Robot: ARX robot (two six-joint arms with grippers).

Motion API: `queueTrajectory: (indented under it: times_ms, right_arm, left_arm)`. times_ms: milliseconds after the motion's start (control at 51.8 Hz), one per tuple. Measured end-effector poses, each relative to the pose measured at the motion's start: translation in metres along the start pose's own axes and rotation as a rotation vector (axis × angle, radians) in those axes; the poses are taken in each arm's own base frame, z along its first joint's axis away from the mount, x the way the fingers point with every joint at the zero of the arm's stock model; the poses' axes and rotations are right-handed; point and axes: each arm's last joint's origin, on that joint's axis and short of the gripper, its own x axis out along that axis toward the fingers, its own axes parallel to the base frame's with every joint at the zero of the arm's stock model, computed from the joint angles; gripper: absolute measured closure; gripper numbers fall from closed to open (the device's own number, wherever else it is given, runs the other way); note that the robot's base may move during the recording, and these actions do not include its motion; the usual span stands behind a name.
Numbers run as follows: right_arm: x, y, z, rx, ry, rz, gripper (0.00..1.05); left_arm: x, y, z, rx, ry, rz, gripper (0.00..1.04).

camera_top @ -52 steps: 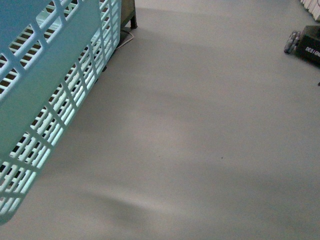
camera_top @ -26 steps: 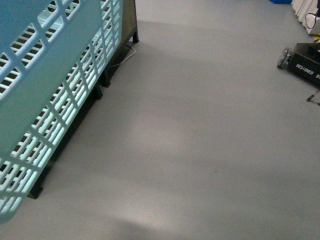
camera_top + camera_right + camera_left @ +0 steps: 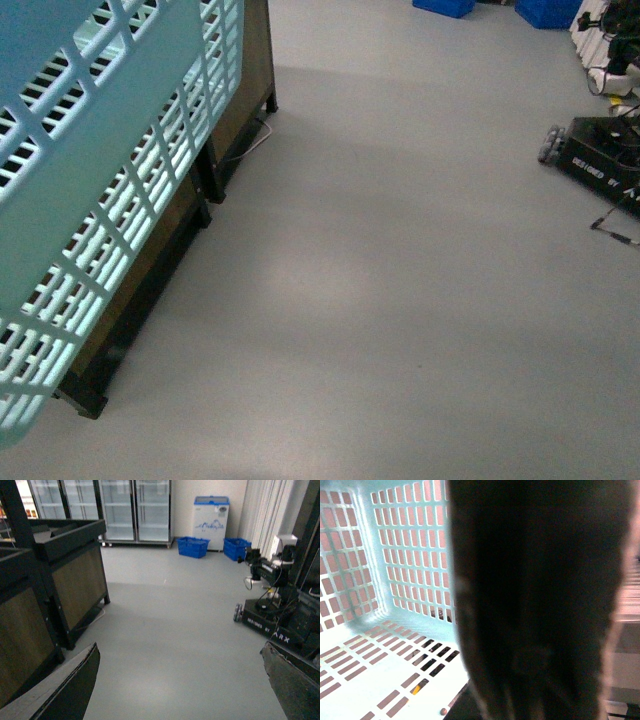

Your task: Pick mango and avocado into basket

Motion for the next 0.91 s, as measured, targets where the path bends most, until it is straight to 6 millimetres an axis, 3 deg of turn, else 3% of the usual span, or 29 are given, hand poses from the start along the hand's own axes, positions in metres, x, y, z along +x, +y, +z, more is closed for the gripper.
queueTrajectory:
  times_ms: [908]
  right_arm:
    - [0.0, -0.0001, 0.0, 0.0, 0.0, -0.003, 0.08]
  left_arm:
    - [-0.0004, -0.0003, -0.0003, 0.0, 0.005, -0.003, 0.99]
